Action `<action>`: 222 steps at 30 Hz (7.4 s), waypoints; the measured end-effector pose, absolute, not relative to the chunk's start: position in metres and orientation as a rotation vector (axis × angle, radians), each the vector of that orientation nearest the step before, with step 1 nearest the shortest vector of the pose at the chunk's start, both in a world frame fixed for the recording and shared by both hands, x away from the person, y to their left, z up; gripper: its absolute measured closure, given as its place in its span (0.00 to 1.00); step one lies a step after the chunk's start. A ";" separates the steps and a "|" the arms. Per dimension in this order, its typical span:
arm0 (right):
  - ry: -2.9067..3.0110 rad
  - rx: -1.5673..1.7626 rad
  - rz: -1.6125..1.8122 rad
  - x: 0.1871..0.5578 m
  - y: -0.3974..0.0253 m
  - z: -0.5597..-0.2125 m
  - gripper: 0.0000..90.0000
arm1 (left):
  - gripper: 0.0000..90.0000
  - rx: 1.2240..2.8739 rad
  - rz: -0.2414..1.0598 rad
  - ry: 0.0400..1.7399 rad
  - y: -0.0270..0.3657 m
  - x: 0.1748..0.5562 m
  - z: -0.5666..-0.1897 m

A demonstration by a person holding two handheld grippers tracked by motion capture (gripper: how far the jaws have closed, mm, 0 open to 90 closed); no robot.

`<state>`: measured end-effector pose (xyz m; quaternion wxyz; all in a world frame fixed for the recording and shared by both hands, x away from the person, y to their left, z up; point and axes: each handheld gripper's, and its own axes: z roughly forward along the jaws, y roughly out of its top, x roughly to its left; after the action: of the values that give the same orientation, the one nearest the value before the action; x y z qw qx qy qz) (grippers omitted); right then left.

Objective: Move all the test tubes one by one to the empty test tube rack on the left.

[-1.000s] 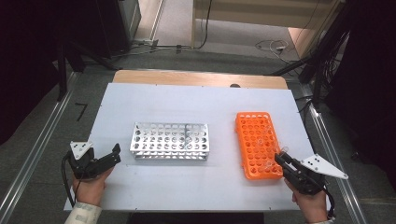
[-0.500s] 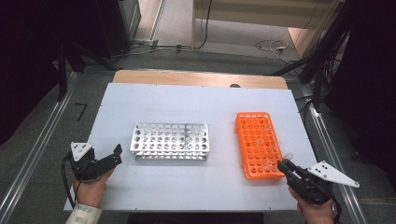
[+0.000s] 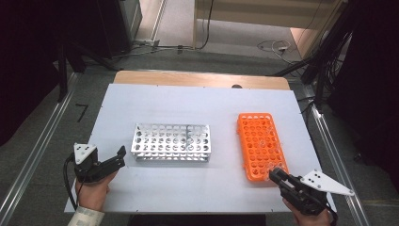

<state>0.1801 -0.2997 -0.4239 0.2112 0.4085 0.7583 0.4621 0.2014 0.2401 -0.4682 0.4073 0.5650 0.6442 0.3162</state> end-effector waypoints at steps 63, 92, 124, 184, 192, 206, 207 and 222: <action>2.512 0.734 1.285 0.231 -0.098 -0.448 0.75 | 0.84 1.773 0.506 0.971 0.082 0.192 -0.428; 2.465 0.821 1.292 0.233 -0.131 -0.435 0.34 | 0.83 1.556 0.733 1.236 0.192 0.200 -0.390; 2.457 0.845 1.286 0.233 -0.136 -0.437 0.35 | 0.83 1.635 0.832 1.312 0.194 0.211 -0.429; 2.061 1.096 1.271 0.205 -0.294 -0.428 0.35 | 0.16 1.514 0.879 1.413 0.198 0.208 -0.438; 2.116 1.085 1.215 0.217 -0.295 -0.454 0.39 | 0.16 1.512 0.879 1.421 0.199 0.207 -0.438; 2.153 1.102 1.166 0.222 -0.295 -0.470 0.51 | 0.16 1.512 0.875 1.424 0.200 0.208 -0.439; 2.153 1.102 1.166 0.222 -0.295 -0.470 0.51 | 0.16 1.512 0.874 1.425 0.200 0.208 -0.439; 2.200 1.099 1.126 0.224 -0.293 -0.476 0.77 | 0.15 1.510 0.866 1.432 0.201 0.208 -0.439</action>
<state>0.2241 -0.2927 -0.4756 0.2168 0.3966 0.7940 0.4064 0.2077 0.2008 -0.4390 0.4295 0.6051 0.5736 0.3469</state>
